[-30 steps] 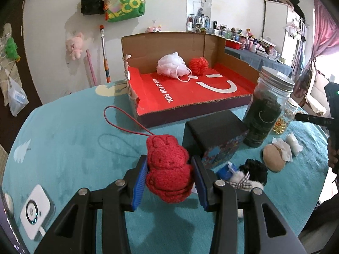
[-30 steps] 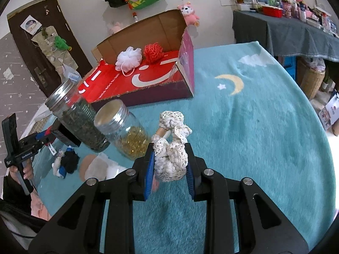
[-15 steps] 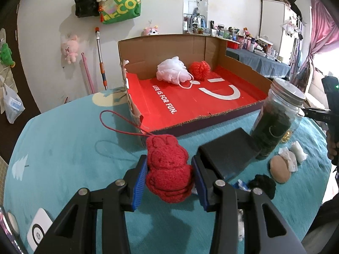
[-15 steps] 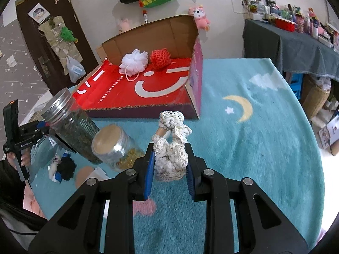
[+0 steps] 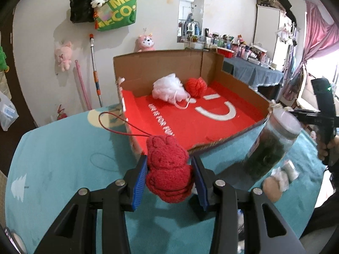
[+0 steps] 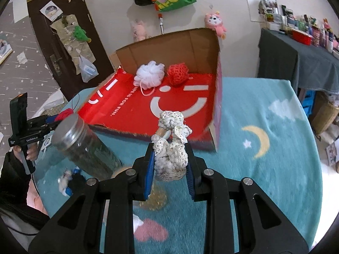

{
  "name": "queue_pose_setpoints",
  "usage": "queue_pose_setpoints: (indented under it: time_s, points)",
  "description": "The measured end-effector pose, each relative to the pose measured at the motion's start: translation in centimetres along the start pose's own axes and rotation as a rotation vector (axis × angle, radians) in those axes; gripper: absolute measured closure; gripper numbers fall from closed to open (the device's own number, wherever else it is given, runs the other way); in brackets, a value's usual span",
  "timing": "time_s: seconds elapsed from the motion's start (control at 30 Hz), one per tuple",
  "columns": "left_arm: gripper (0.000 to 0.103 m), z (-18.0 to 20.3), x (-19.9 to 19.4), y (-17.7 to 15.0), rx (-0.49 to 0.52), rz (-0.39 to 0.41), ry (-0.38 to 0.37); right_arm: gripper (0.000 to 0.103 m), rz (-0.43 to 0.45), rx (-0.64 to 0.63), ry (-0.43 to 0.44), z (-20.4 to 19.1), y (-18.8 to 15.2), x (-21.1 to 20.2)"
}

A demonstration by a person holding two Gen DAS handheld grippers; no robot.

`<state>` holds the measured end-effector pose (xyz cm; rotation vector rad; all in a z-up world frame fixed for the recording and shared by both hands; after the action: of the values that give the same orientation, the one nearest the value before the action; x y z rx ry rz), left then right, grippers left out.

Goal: Organize soft objects
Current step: 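Lift and carry the pouch and scrunchie over the box with both tools, then open both tools to drop the pouch and scrunchie into the box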

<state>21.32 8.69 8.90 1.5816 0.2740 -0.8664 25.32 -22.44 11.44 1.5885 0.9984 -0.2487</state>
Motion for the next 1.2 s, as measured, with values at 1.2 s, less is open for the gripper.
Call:
queue_pose_setpoints:
  time_s: [1.2]
  points:
    - [0.056,-1.2,19.9,8.6,-0.063,-0.374,0.187,0.075,-0.419,-0.087,-0.321,2.9,11.1,21.0]
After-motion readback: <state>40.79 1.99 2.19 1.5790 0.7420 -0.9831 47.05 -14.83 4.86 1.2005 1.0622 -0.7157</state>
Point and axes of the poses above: each gripper's, at about its wrist camera, not at the fingertips, and x roughly the way its jaws point, z to its right, y to its top, the point moved 4 cm from there along x, roughly the way its jaws point
